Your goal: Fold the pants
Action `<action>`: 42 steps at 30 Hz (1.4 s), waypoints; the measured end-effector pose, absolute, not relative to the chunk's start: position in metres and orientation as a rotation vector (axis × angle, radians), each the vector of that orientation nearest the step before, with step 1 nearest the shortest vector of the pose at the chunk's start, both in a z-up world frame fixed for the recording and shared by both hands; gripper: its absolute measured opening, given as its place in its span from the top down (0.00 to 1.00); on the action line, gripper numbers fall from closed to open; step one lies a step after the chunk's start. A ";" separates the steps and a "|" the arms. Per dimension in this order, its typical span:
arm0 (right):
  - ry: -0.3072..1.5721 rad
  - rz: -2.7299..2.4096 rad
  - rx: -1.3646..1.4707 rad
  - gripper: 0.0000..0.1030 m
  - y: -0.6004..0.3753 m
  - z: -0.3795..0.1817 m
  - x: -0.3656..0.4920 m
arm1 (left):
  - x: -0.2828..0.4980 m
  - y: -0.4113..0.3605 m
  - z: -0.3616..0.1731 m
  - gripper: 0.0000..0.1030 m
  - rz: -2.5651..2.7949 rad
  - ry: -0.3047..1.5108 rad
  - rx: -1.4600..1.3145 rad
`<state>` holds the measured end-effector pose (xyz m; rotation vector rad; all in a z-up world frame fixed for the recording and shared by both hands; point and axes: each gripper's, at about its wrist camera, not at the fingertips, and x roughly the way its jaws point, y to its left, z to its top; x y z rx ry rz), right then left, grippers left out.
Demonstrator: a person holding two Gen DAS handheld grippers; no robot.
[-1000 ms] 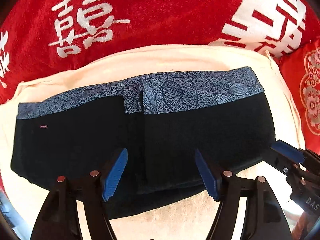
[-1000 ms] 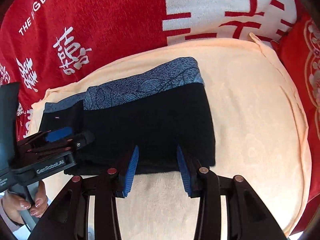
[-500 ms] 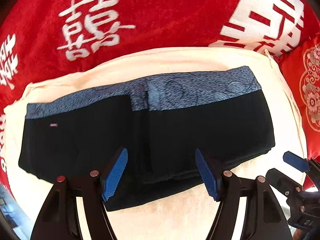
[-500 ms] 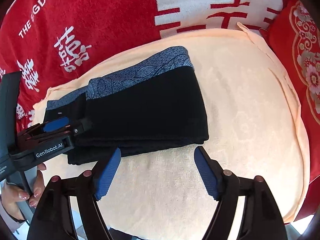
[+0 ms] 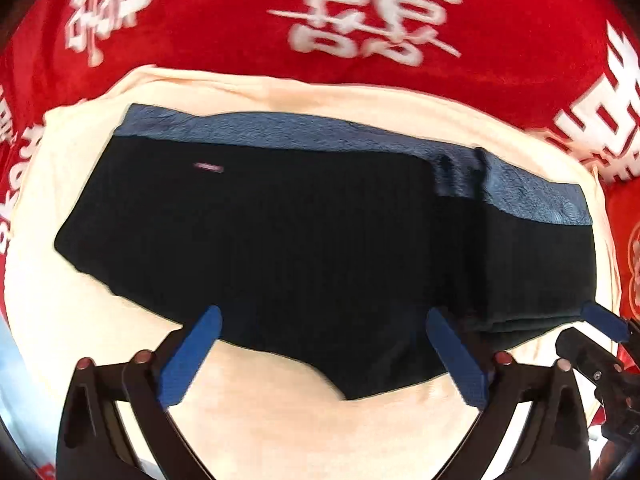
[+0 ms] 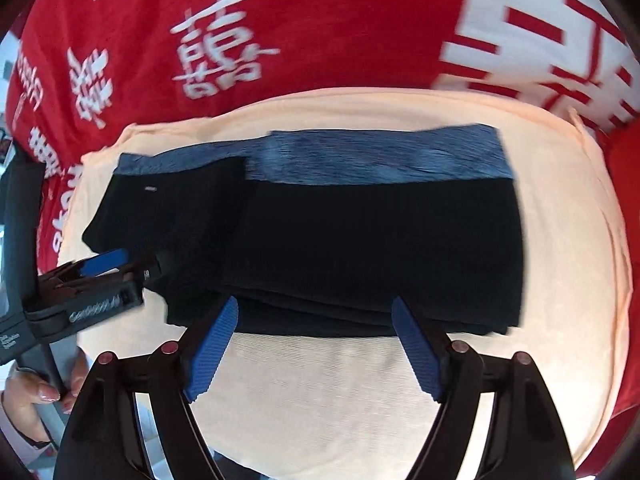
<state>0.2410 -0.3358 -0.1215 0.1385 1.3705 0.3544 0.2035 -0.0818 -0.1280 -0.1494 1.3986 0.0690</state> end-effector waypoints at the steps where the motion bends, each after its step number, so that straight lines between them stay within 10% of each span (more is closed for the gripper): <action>1: 1.373 0.366 0.133 0.20 -0.326 -0.121 0.241 | 0.201 -0.073 -0.128 0.00 0.062 1.399 -0.155; 42: 1.604 0.442 0.000 0.20 -0.215 -0.169 0.225 | 0.183 0.090 -0.154 0.00 0.194 1.367 -0.518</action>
